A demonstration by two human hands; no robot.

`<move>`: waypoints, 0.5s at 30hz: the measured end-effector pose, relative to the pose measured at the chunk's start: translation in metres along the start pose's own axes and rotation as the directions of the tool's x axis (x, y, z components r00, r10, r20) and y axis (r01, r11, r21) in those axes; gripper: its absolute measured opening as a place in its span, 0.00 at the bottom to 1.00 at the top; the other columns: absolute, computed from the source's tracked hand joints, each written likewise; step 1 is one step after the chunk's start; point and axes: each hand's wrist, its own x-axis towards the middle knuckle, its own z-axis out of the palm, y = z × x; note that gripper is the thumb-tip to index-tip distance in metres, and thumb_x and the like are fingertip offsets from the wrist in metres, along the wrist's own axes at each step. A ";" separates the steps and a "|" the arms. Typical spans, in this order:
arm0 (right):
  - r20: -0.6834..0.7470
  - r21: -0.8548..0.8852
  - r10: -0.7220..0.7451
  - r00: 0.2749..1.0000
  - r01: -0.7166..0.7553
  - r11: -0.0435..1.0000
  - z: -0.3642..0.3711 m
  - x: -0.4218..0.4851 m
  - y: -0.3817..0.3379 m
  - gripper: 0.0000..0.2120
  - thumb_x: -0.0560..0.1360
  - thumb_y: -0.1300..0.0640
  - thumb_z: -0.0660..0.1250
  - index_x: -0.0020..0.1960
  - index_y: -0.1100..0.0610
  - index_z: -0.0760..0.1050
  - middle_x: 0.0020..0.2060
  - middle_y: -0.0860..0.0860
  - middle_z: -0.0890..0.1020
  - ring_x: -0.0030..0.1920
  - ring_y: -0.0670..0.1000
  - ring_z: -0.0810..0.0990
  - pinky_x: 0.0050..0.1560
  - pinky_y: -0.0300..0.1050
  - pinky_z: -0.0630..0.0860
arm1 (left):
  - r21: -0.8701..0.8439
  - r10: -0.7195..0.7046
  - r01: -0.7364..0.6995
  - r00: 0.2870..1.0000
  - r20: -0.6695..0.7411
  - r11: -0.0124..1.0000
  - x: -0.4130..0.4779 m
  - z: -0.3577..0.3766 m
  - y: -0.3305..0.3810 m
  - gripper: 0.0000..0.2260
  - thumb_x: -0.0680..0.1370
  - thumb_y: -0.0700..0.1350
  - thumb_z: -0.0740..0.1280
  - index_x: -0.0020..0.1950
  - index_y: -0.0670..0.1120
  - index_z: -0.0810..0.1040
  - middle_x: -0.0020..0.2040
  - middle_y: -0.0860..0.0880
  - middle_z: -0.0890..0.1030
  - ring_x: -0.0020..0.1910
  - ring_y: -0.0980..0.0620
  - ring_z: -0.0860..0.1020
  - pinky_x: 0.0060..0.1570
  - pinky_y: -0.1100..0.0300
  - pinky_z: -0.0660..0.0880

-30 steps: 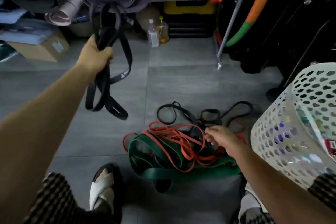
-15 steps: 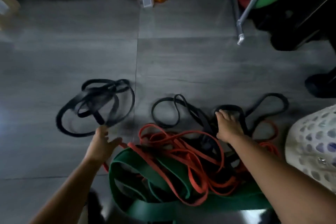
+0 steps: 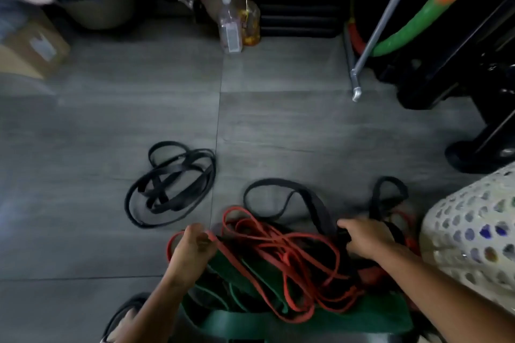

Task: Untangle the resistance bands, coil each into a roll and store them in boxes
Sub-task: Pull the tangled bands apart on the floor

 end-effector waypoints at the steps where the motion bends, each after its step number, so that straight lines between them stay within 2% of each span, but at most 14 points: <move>1: -0.050 -0.008 -0.028 0.998 0.027 1.000 -0.010 -0.019 0.000 0.21 0.72 0.59 0.62 0.62 0.43 0.68 0.53 0.50 0.78 0.54 0.55 0.77 0.38 0.42 0.70 | -0.006 0.008 -0.008 1.000 0.001 1.000 -0.011 -0.003 0.009 0.15 0.72 0.34 0.69 0.42 0.51 0.66 0.39 0.50 0.76 0.39 0.50 0.76 0.46 0.50 0.74; 2: -0.091 -0.020 -0.049 0.995 0.048 0.999 -0.020 -0.037 -0.002 0.21 0.72 0.58 0.62 0.63 0.43 0.68 0.52 0.50 0.78 0.55 0.55 0.77 0.38 0.43 0.71 | -0.019 0.012 -0.012 1.000 0.007 1.000 -0.023 -0.006 0.017 0.14 0.72 0.33 0.69 0.42 0.50 0.67 0.39 0.50 0.75 0.39 0.51 0.75 0.46 0.52 0.73; 5: -0.205 -0.064 -0.108 0.973 0.097 0.993 -0.049 -0.087 -0.010 0.20 0.71 0.56 0.64 0.62 0.45 0.69 0.57 0.51 0.77 0.58 0.56 0.76 0.49 0.46 0.74 | 0.025 0.059 -0.061 0.997 0.046 0.998 -0.056 -0.014 0.039 0.10 0.73 0.36 0.68 0.48 0.42 0.67 0.38 0.51 0.72 0.39 0.52 0.72 0.41 0.61 0.67; 7: -0.288 -0.036 -0.116 0.951 0.110 0.993 -0.073 -0.120 -0.013 0.17 0.70 0.54 0.66 0.58 0.45 0.71 0.56 0.51 0.78 0.56 0.56 0.76 0.48 0.46 0.73 | 0.080 0.115 -0.123 0.989 0.098 0.989 -0.075 -0.021 0.050 0.11 0.73 0.38 0.69 0.49 0.38 0.68 0.37 0.52 0.71 0.38 0.54 0.71 0.39 0.63 0.67; 8: -0.332 0.005 -0.103 0.938 0.111 0.994 -0.087 -0.137 -0.012 0.16 0.69 0.54 0.66 0.56 0.45 0.71 0.55 0.50 0.79 0.56 0.56 0.76 0.46 0.45 0.72 | 0.081 0.116 -0.126 0.987 0.112 0.989 -0.085 -0.024 0.054 0.14 0.73 0.39 0.69 0.53 0.35 0.69 0.40 0.50 0.73 0.40 0.52 0.74 0.41 0.62 0.69; 10: -0.418 0.105 -0.060 0.906 0.114 0.988 -0.113 -0.171 -0.009 0.17 0.69 0.53 0.67 0.56 0.43 0.72 0.55 0.50 0.79 0.57 0.55 0.76 0.46 0.44 0.71 | 0.043 0.087 -0.093 0.988 0.125 0.995 -0.106 -0.029 0.064 0.21 0.73 0.39 0.70 0.62 0.36 0.67 0.50 0.44 0.75 0.51 0.47 0.75 0.53 0.55 0.71; 13: -0.540 0.279 -0.008 0.842 0.188 0.942 -0.153 -0.216 -0.005 0.17 0.69 0.56 0.67 0.57 0.44 0.73 0.57 0.50 0.79 0.57 0.56 0.76 0.53 0.47 0.74 | -0.005 0.138 -0.139 0.979 0.152 0.990 -0.139 -0.033 0.087 0.26 0.72 0.39 0.70 0.67 0.38 0.64 0.56 0.44 0.71 0.55 0.48 0.71 0.54 0.57 0.69; 15: -0.617 0.320 -0.031 0.786 0.287 0.903 -0.177 -0.242 -0.005 0.17 0.69 0.60 0.67 0.55 0.45 0.74 0.56 0.51 0.80 0.56 0.56 0.77 0.54 0.51 0.75 | -0.103 0.201 -0.185 0.966 0.165 0.977 -0.158 -0.036 0.108 0.33 0.70 0.39 0.72 0.70 0.40 0.60 0.65 0.45 0.68 0.61 0.48 0.69 0.59 0.57 0.67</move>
